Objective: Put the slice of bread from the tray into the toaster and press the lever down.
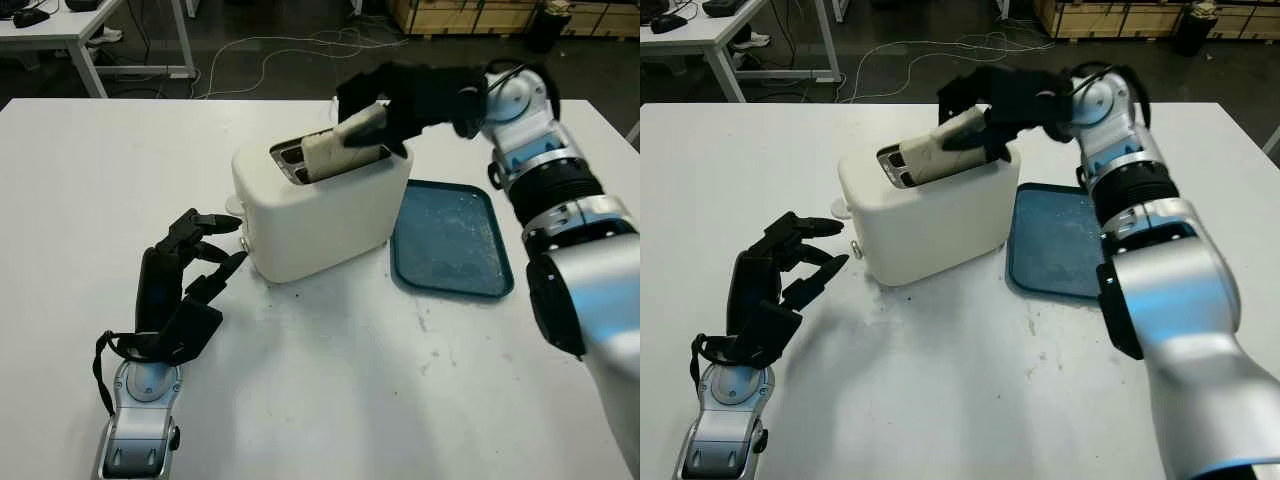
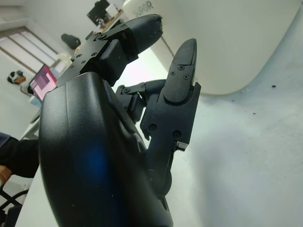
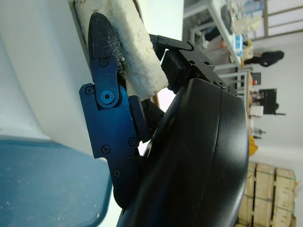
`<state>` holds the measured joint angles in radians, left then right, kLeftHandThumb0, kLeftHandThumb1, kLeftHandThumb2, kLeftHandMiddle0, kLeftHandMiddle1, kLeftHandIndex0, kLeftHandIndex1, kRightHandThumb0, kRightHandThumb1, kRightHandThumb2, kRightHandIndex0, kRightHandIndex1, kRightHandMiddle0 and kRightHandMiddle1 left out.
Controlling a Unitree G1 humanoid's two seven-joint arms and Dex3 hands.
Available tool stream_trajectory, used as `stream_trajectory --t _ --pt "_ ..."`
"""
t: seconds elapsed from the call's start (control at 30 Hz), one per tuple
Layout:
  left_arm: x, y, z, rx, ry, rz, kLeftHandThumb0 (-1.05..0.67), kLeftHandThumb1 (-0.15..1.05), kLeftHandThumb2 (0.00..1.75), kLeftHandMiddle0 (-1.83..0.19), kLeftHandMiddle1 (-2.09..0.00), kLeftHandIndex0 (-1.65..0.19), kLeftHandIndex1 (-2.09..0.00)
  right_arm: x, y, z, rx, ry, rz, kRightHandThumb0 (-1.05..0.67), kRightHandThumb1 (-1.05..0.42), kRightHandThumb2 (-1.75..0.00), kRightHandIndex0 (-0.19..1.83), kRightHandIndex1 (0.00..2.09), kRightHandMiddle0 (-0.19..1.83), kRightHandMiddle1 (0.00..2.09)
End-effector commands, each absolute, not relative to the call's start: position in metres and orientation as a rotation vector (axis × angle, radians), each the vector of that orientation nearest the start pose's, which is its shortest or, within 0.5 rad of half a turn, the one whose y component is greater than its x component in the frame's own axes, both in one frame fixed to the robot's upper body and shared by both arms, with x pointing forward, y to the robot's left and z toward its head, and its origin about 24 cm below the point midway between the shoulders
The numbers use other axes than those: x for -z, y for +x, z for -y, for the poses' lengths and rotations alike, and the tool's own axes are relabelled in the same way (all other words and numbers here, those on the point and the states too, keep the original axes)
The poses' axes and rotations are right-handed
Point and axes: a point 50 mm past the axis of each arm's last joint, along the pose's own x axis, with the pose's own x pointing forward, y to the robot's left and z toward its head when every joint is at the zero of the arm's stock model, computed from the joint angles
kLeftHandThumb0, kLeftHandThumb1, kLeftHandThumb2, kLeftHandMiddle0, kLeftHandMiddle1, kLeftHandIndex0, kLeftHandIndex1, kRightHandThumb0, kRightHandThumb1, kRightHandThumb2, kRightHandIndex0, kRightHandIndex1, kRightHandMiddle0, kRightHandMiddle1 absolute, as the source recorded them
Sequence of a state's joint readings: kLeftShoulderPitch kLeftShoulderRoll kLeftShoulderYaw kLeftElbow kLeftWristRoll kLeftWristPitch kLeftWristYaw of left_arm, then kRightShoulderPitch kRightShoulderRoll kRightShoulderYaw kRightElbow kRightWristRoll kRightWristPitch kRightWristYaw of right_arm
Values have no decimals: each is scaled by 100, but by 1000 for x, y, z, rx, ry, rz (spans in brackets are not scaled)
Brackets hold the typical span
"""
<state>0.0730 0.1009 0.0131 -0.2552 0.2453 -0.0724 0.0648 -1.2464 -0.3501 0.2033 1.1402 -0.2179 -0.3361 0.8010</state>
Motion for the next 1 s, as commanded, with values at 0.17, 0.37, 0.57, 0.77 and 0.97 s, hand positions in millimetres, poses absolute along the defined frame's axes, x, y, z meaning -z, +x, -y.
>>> stream_trajectory --t 0.17,0.37,0.57,0.77,0.97 --pt "-95 235 -171 -91 349 279 -26 92 14 -50 -142 -52 -88 -198 407 110 -898 -827 96 -56 -92 -21 118 175 102 175" --pt "-95 234 -171 -89 343 270 -26 92 14 -48 -141 -51 -87 -199 401 115 -825 -994 280 -78 -91 -3 60 158 72 123" --pt "-94 234 -171 -91 344 269 -25 92 13 -49 -140 -52 -86 -210 393 118 -745 -1271 506 -82 -84 0 14 127 77 10" --pt "-94 234 -171 -91 337 272 -24 92 13 -50 -140 -52 -86 -228 389 119 -673 -1349 665 -77 -82 0 4 122 68 1" --pt "-93 234 -171 -92 338 272 -25 92 14 -49 -142 -52 -87 -241 386 120 -620 -1370 748 -80 -80 0 0 117 66 0"
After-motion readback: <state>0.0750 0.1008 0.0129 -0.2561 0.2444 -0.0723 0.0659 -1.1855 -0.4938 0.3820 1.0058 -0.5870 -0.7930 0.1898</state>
